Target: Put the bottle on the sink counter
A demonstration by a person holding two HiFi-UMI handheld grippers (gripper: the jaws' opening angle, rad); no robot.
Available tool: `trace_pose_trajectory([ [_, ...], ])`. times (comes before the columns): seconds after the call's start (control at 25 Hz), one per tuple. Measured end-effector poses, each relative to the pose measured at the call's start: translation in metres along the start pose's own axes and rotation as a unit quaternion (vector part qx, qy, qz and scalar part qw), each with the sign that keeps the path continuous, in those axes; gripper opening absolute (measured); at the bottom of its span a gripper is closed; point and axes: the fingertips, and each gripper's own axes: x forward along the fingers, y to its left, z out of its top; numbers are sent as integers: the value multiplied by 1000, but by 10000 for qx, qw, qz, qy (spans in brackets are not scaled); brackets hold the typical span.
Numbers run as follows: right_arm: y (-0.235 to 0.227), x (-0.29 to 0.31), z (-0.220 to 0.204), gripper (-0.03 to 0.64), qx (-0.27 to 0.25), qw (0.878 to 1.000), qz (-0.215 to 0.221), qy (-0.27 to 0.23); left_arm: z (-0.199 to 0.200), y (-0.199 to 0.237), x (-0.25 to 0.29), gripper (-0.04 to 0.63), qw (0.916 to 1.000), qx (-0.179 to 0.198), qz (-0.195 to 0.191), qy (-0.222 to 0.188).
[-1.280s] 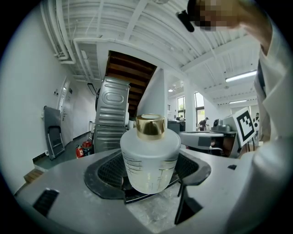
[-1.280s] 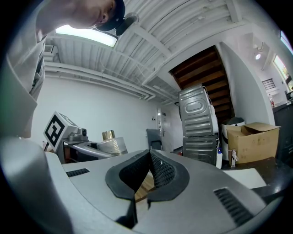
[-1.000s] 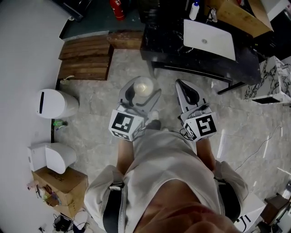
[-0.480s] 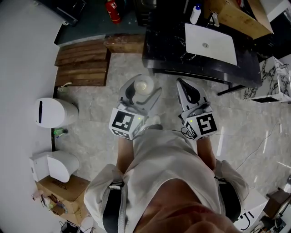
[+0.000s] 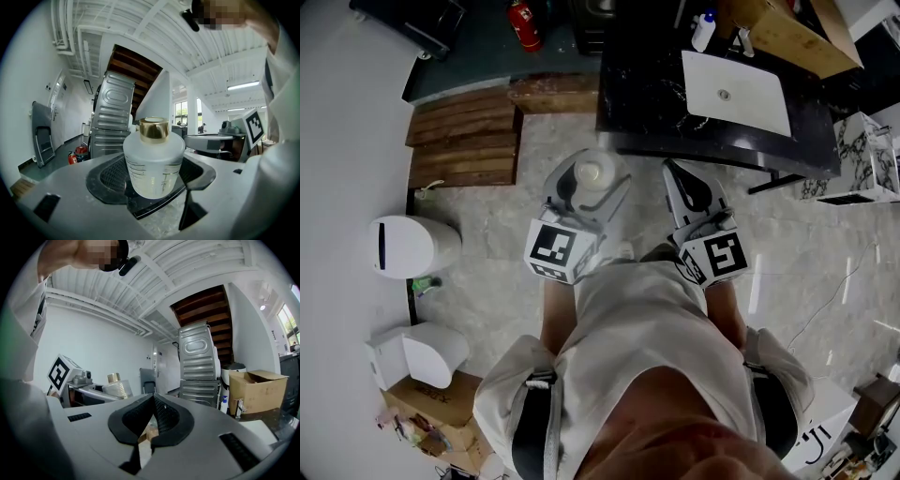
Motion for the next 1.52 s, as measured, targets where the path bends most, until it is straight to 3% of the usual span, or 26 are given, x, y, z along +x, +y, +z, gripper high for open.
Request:
trace_pose_trajectory([
  [0.52,-37,23,-16,-2,143,9997,-107,170,-6,12,41,327,9998,-78,-81,174],
  [1.52,-178,98,-5,-2,177,9990,372,-145,31,42,185,327,9990,138,406,141],
])
